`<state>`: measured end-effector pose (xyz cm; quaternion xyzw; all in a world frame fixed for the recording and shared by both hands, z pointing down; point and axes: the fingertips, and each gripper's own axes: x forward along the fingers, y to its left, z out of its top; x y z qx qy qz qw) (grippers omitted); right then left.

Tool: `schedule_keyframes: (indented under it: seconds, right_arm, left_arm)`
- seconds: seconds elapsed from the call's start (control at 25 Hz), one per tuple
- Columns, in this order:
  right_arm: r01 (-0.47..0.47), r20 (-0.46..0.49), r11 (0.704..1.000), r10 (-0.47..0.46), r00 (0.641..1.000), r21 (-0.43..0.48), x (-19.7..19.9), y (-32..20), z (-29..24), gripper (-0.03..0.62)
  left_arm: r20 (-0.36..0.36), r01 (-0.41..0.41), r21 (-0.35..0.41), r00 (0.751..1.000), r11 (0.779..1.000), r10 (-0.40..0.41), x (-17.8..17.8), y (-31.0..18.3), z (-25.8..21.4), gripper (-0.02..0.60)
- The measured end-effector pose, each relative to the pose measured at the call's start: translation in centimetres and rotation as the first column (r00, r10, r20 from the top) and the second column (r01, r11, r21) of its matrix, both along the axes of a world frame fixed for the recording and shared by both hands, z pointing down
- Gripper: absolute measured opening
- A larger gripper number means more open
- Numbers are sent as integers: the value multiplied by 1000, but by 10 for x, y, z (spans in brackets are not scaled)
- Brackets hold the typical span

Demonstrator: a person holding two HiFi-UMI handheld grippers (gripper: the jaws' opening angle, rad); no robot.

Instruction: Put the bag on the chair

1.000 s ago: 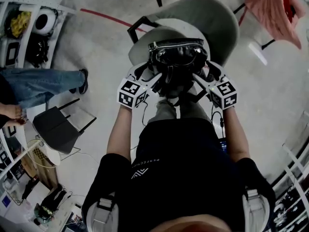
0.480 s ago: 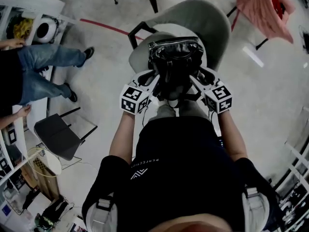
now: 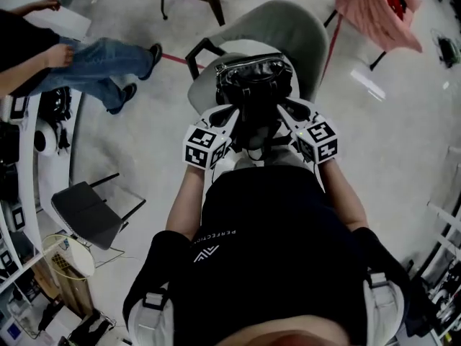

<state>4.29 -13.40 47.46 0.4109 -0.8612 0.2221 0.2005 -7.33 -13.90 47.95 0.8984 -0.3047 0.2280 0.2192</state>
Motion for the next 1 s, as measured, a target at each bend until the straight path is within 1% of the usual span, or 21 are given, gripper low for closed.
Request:
schedule_keyframes:
  seconds: [0.24, 0.4, 0.72, 1.0]
  right_arm:
    - [-14, 9, 1000, 14, 1000, -9, 0, 2, -6, 85]
    - [-17, 32, 1000, 18, 999, -19, -4, 7, -7, 77]
    - [10, 13, 1000, -10, 1000, -10, -8, 18, -9, 63]
    - [-2, -25, 1000, 2, 1000, -14, -2, 23, 3, 48]
  left_arm:
    - [-14, -16, -25, 1000, 1000, 16, 12, 6, -1, 28]
    - [-27, -21, -7, 999, 1000, 21, 16, 12, -9, 28]
    - [-26, -21, -6, 999, 1000, 20, 15, 24, -12, 26]
    - [-5, -36, -30, 999, 999, 35, 16, 34, 1, 26]
